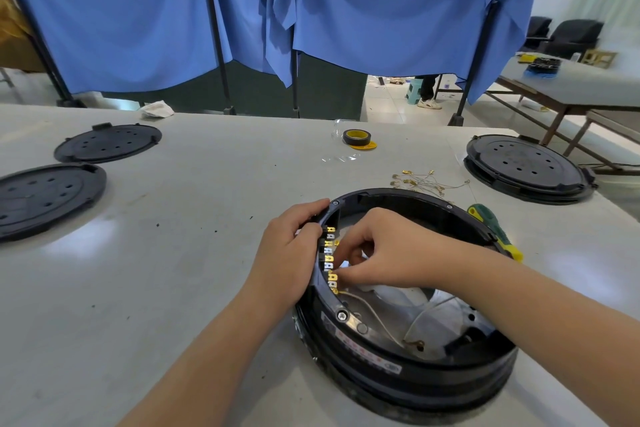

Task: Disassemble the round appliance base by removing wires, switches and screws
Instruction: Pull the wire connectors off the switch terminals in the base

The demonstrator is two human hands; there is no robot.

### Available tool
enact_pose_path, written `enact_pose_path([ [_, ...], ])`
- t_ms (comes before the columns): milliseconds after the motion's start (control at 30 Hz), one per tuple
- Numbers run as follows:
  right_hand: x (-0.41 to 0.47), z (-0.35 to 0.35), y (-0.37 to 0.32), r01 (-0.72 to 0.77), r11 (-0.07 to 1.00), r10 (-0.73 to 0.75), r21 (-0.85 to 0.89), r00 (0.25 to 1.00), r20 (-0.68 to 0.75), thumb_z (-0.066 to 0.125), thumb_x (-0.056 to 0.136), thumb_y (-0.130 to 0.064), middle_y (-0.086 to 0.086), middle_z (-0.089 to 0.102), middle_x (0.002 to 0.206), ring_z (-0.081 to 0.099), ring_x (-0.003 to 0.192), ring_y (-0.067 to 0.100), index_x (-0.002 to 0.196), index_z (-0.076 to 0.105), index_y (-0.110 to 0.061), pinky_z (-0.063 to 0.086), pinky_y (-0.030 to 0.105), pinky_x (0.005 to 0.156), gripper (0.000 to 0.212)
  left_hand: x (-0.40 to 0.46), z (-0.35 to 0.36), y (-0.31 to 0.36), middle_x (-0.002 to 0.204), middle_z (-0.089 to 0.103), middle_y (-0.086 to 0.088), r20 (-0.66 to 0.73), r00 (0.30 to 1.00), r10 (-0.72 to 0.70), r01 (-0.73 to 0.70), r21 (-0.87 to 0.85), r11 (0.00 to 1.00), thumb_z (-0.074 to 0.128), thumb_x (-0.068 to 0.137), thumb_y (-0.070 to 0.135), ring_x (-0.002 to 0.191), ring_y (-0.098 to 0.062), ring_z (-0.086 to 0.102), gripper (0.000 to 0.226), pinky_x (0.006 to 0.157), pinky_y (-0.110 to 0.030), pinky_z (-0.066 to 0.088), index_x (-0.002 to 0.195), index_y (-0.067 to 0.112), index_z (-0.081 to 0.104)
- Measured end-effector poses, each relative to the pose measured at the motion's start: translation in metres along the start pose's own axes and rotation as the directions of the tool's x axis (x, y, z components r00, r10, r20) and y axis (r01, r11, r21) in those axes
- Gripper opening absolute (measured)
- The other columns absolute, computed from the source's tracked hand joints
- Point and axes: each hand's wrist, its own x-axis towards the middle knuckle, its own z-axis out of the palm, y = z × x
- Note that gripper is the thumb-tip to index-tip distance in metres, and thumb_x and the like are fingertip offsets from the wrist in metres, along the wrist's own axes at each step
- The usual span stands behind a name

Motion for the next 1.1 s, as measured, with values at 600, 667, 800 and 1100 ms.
enact_pose_path([
  [600, 0.0031, 0.0042, -0.0041, -0.030, 0.999, 0.030, 0.025, 1.000, -0.003, 0.066, 0.070, -0.016, -0.006, 0.060, 0.047, 0.050, 0.042, 0.000, 0.060, 0.068, -0.024, 0.035, 0.009, 0.044, 0.013, 0.0004, 0.0002, -0.0012, 0.112, 0.066, 0.011, -0.001, 1.000, -0.016, 0.016, -0.039, 0.999, 0.043, 0.091, -0.001, 0.105, 0.001, 0.059, 0.042, 0.080, -0.006, 0.046, 0.117, 0.022, 0.066],
  [667, 0.0031, 0.0040, -0.0043, -0.036, 0.999, 0.036, 0.034, 0.999, 0.003, 0.066, 0.069, -0.016, -0.006, 0.060, 0.047, 0.051, 0.042, 0.000, 0.062, 0.069, -0.021, 0.036, 0.008, 0.044, 0.010, 0.0002, 0.0004, -0.0011, 0.112, 0.066, 0.012, 0.003, 1.000, -0.018, 0.018, -0.047, 0.999, 0.043, 0.091, -0.001, 0.104, 0.003, 0.060, 0.042, 0.080, -0.007, 0.047, 0.116, 0.024, 0.066],
  [800, 0.0035, 0.0043, -0.0047, -0.045, 0.998, 0.045, 0.045, 0.999, 0.009, 0.066, 0.068, -0.016, -0.007, 0.060, 0.047, 0.053, 0.043, 0.000, 0.060, 0.068, -0.021, 0.037, 0.009, 0.044, 0.010, 0.0007, 0.0006, -0.0017, 0.114, 0.067, 0.010, 0.002, 1.000, -0.029, 0.029, -0.057, 0.998, 0.043, 0.090, -0.001, 0.106, -0.001, 0.060, 0.042, 0.084, -0.013, 0.045, 0.114, 0.025, 0.067],
  [1100, 0.0006, 0.0008, -0.0023, -0.056, 0.996, 0.055, 0.074, 0.998, 0.003, 0.068, 0.069, -0.016, -0.002, 0.066, 0.052, 0.058, 0.047, 0.002, 0.064, 0.070, -0.019, 0.042, 0.011, 0.048, 0.006, -0.0007, 0.0005, 0.0001, 0.116, 0.066, 0.008, 0.000, 0.999, -0.038, 0.038, -0.056, 0.998, 0.043, 0.091, 0.000, 0.109, -0.006, 0.060, 0.042, 0.093, -0.025, 0.048, 0.118, 0.023, 0.066],
])
